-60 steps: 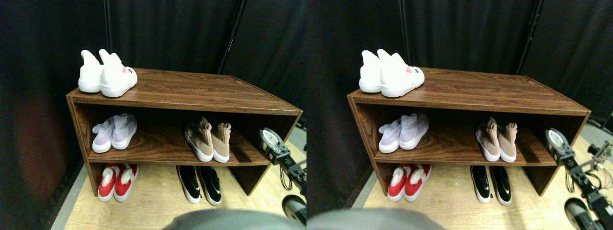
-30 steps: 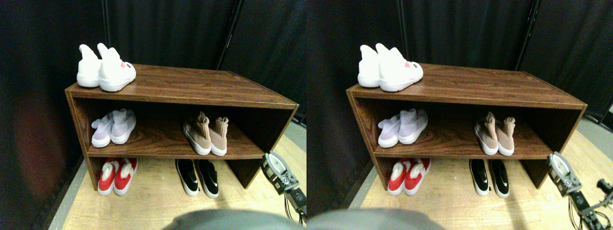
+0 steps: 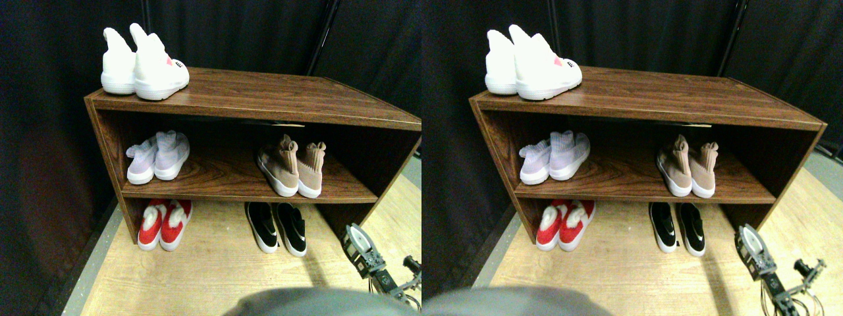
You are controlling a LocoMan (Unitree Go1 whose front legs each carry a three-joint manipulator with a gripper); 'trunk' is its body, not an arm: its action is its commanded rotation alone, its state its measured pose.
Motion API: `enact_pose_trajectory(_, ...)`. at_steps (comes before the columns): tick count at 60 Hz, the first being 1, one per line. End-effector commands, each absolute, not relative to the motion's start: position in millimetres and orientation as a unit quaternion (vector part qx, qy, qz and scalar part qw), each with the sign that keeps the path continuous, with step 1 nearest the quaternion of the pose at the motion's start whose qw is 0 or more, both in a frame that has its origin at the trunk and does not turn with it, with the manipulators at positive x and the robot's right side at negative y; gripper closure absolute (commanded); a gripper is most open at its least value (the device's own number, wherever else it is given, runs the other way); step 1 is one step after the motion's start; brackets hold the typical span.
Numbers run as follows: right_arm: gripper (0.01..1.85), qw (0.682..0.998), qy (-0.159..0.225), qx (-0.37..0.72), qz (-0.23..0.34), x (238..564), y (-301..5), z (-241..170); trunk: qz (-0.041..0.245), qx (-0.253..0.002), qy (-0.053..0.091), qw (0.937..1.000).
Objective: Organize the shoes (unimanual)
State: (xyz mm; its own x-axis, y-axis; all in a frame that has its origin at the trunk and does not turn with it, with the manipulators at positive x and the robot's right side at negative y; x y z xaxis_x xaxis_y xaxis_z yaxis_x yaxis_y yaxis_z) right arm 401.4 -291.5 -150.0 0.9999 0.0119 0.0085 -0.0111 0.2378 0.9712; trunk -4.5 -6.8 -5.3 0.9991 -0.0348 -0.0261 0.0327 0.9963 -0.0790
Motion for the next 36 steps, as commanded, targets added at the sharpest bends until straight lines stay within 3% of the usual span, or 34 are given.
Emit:
enact_pose_trajectory(1, 1.80, 0.765, -0.007, 0.644, -0.017, 412, -296, -163, -0.010, -0.054, 0.024, 0.9982)
enact_pose_trajectory(14, 1.80, 0.755, -0.005, 0.652, -0.074, 439, -300, -186, -0.008, -0.055, 0.025, 0.9982)
enact_pose_trajectory(36, 1.80, 0.743, -0.002, 0.658, -0.126, 480, -314, -210, 0.007, -0.063, 0.024, 0.9977)
